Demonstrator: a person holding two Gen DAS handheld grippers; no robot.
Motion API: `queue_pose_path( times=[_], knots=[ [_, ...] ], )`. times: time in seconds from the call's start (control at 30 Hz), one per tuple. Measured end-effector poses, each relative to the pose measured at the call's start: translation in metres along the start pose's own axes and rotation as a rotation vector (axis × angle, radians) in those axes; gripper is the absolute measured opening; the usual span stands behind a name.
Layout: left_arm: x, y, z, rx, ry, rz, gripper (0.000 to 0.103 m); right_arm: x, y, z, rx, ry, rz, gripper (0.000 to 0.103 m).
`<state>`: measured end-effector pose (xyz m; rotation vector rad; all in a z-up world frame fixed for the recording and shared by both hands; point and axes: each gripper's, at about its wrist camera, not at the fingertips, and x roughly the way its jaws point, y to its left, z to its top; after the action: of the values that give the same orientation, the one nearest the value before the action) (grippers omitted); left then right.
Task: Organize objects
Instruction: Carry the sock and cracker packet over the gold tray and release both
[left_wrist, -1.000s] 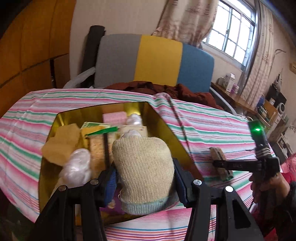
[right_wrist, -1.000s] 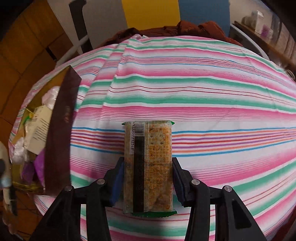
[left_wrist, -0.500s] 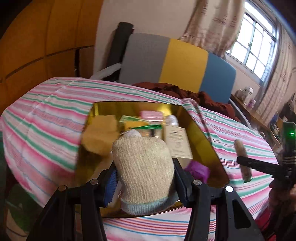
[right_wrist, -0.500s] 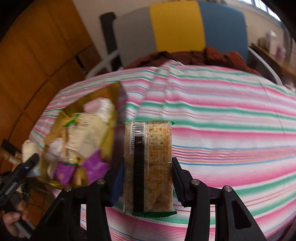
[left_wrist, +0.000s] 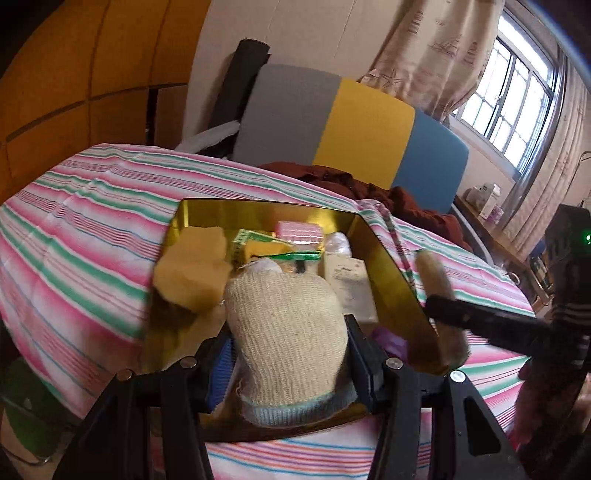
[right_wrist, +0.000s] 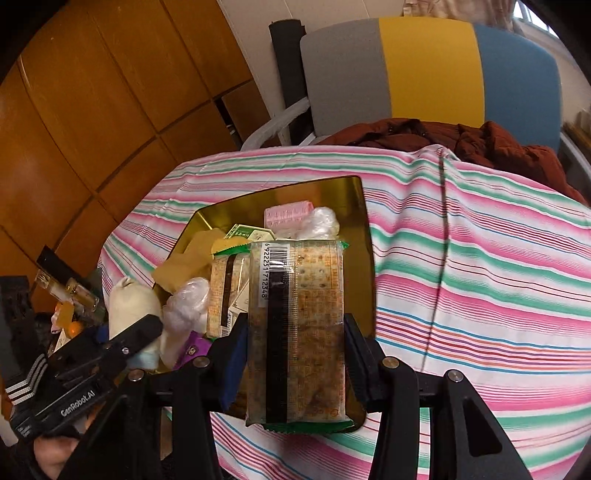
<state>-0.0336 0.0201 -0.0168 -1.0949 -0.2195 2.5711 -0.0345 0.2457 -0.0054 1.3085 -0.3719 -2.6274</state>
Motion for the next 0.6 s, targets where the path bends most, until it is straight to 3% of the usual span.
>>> queue_pose_path(
  times=[0.33, 0.6],
  knots=[
    [0.036, -0.01, 0.002, 0.009, 0.049, 0.021, 0.056, 0.021, -0.006, -0.003, 0.005, 0.035, -0.042, 0.051],
    [0.04, -0.009, -0.003, 0.026, 0.054, 0.052, 0.058, 0.024, 0.005, -0.012, -0.057, 0.044, -0.046, 0.051]
  ],
)
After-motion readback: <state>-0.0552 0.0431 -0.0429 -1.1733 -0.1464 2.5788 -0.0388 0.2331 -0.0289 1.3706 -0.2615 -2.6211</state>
